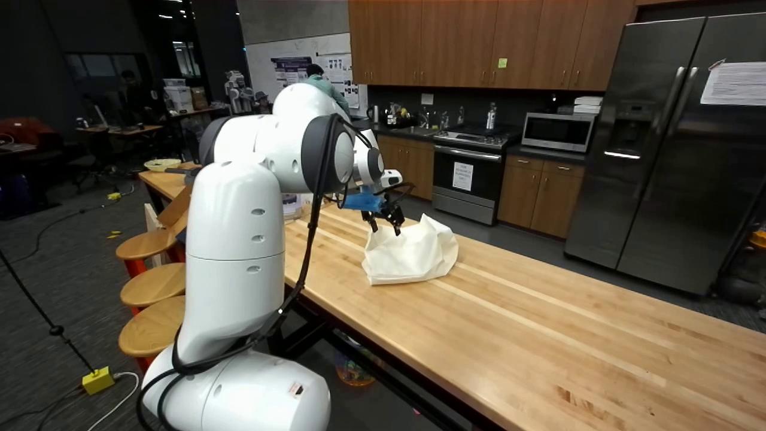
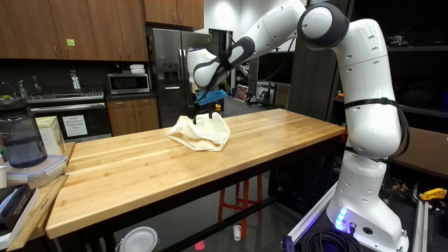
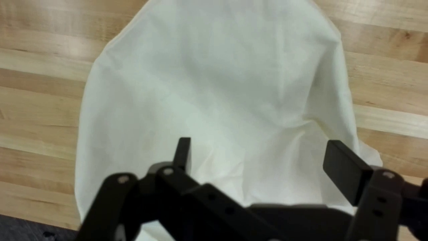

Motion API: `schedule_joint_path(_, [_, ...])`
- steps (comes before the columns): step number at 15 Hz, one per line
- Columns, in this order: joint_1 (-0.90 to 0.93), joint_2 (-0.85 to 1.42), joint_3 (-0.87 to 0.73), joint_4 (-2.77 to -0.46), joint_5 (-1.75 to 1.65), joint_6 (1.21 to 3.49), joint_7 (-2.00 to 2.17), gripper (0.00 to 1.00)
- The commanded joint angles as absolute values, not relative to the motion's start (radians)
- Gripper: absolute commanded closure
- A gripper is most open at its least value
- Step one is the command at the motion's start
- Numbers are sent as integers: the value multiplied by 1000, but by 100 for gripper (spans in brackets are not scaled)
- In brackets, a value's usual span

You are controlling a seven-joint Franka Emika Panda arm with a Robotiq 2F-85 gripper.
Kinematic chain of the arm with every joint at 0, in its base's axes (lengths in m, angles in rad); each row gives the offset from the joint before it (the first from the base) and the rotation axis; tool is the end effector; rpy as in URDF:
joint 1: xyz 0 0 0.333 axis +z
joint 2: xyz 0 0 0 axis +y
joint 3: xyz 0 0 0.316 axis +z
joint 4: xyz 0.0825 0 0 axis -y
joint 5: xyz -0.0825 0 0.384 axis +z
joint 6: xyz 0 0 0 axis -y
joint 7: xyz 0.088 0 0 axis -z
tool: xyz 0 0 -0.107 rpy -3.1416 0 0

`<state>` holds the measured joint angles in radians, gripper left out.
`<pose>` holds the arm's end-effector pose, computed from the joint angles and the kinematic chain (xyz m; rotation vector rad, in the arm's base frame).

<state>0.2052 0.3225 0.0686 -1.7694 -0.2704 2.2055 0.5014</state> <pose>0.6317 0.1643 0.3919 2.9800 -0.1253 0.2752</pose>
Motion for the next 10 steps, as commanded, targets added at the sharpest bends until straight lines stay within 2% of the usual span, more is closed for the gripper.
schedule_joint_path(1, [217, 322, 56, -1767, -265, 2205, 498, 0])
schedule_joint_path(6, [222, 353, 41, -1720, -245, 2309, 612, 0])
schedule_joint_path(10, [227, 407, 15, -1649, -248, 2253, 722, 0])
